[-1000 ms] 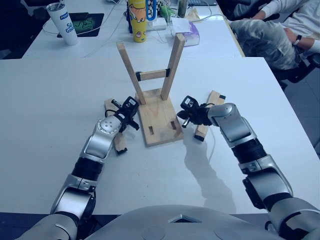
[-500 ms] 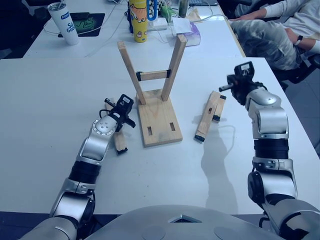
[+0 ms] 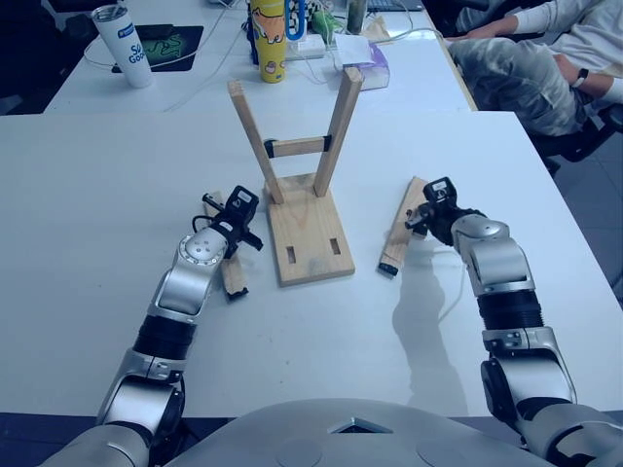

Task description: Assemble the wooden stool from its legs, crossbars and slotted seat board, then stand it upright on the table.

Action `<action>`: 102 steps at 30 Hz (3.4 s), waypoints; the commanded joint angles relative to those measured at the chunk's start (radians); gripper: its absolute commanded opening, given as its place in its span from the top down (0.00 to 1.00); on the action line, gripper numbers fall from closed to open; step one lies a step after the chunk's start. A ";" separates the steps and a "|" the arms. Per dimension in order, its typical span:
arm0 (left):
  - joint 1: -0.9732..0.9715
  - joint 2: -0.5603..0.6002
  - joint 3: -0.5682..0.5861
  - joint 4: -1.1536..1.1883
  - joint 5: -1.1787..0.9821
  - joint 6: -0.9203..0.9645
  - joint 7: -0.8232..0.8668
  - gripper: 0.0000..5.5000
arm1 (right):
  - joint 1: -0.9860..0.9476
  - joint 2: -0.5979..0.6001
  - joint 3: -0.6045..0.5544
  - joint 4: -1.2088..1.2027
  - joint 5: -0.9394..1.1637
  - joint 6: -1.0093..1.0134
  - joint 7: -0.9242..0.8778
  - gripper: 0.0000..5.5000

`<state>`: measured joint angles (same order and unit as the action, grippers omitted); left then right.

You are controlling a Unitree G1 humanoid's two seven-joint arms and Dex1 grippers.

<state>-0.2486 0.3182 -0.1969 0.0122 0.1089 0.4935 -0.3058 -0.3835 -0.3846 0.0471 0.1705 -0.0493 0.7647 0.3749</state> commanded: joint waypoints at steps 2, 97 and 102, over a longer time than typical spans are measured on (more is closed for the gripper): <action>-0.004 0.001 0.002 -0.013 0.009 0.007 -0.002 0.99 | -0.012 0.034 0.036 -0.006 0.041 -0.007 0.051 1.00; -0.055 -0.392 0.441 -0.395 -1.104 0.348 0.071 0.59 | -0.041 -0.065 -0.010 -0.477 0.436 -0.358 0.322 0.76; -0.052 -0.385 0.414 -0.422 -1.161 0.339 0.092 0.45 | -0.029 -0.073 0.027 -0.462 0.404 -0.383 0.340 0.76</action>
<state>-0.2891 -0.0725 0.2299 -0.3882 -1.0287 0.8339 -0.2267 -0.4224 -0.4460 0.0598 -0.2921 0.3699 0.3977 0.7032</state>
